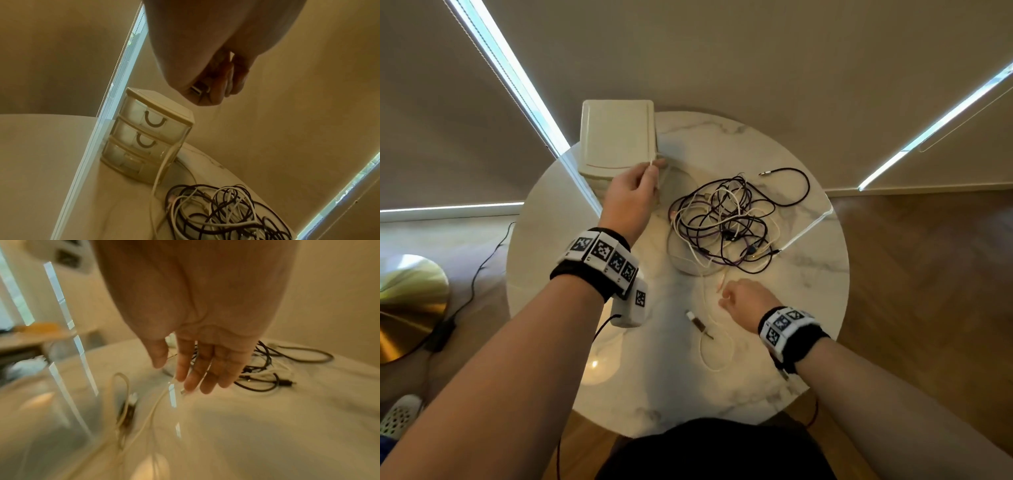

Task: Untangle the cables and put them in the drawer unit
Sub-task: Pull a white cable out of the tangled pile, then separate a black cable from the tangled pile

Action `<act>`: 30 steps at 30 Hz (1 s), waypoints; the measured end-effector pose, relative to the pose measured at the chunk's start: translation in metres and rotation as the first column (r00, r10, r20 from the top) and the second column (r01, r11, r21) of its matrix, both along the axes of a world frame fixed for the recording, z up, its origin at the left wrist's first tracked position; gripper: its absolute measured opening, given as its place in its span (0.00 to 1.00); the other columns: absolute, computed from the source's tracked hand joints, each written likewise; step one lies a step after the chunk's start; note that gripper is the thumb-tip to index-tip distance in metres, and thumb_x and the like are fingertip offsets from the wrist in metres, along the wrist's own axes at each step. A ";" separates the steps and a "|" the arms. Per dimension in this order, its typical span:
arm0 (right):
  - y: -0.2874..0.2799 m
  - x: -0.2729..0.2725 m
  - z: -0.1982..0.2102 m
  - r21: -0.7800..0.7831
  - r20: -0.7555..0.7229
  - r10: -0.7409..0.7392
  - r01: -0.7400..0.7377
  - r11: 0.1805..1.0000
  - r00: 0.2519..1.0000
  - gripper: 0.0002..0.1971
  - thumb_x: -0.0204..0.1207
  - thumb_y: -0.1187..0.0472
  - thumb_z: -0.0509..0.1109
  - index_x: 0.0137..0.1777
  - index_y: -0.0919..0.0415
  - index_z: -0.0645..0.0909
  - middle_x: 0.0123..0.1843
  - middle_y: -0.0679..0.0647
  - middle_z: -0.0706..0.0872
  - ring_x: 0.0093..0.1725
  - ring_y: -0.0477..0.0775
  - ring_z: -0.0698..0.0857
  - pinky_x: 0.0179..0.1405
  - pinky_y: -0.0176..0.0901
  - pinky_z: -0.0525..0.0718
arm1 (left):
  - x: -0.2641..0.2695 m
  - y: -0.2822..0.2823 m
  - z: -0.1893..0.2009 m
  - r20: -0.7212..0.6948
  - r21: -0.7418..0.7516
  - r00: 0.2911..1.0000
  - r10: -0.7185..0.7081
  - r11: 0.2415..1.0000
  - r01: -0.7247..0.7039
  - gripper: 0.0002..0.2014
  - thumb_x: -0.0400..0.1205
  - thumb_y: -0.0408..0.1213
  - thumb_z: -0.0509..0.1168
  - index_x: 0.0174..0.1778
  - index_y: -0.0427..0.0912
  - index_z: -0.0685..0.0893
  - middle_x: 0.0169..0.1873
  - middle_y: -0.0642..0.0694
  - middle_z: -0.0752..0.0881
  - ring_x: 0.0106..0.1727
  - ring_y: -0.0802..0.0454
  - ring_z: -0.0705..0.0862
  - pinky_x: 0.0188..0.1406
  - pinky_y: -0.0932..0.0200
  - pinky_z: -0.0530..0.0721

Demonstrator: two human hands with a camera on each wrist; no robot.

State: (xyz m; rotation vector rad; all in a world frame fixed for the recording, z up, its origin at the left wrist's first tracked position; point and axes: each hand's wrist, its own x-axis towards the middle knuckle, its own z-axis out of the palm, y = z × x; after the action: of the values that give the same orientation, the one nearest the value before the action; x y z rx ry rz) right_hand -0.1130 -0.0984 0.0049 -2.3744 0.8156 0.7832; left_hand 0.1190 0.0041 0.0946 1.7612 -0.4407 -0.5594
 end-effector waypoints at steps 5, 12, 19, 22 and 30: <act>-0.039 0.024 -0.022 0.093 0.181 -0.602 0.596 0.797 0.778 0.12 0.87 0.57 0.61 0.57 0.58 0.86 0.53 0.58 0.92 0.56 0.62 0.89 0.57 0.52 0.87 | -0.013 0.011 0.000 0.031 0.039 0.999 -0.013 0.999 0.012 0.19 0.93 0.52 0.57 0.58 0.51 0.93 0.22 0.61 0.74 0.30 0.59 0.74 0.30 0.68 0.73; -0.076 0.034 -0.081 0.276 0.043 -0.733 0.698 0.661 0.678 0.14 0.74 0.47 0.71 0.43 0.59 0.83 0.44 0.62 0.92 0.40 0.62 0.90 0.46 0.55 0.93 | -0.029 0.013 -0.006 0.025 0.118 0.998 -0.055 0.992 0.052 0.19 0.92 0.55 0.58 0.56 0.54 0.94 0.22 0.64 0.79 0.31 0.62 0.76 0.36 0.61 0.74; -0.072 0.039 0.013 0.550 0.392 -0.780 0.556 0.624 0.488 0.08 0.87 0.58 0.69 0.54 0.63 0.84 0.41 0.56 0.89 0.32 0.51 0.82 0.27 0.42 0.81 | -0.023 0.006 -0.023 -0.046 0.084 0.999 0.014 0.996 -0.011 0.15 0.92 0.48 0.60 0.58 0.51 0.92 0.24 0.60 0.78 0.30 0.59 0.75 0.34 0.57 0.73; -0.075 0.048 0.061 0.633 0.500 -0.719 0.362 0.684 0.483 0.07 0.87 0.60 0.68 0.57 0.62 0.86 0.40 0.53 0.89 0.34 0.46 0.82 0.34 0.41 0.83 | -0.021 -0.008 -0.020 -0.163 0.020 0.987 0.004 1.000 -0.001 0.13 0.92 0.36 0.59 0.68 0.41 0.86 0.29 0.54 0.80 0.27 0.58 0.74 0.30 0.60 0.73; -0.089 0.066 0.174 0.574 0.787 -0.578 0.087 0.814 0.218 0.11 0.91 0.61 0.59 0.61 0.59 0.83 0.33 0.50 0.77 0.38 0.59 0.79 0.52 0.49 0.89 | -0.021 -0.018 -0.001 -0.273 -0.029 0.960 -0.058 0.998 0.052 0.12 0.93 0.32 0.56 0.65 0.36 0.84 0.35 0.45 0.88 0.28 0.56 0.74 0.27 0.64 0.72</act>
State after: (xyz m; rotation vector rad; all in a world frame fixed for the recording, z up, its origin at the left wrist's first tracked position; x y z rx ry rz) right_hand -0.0466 -0.1870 0.1785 -1.6272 0.4849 -0.6632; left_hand 0.0982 -0.0144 0.0936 1.6243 -0.3004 -0.8223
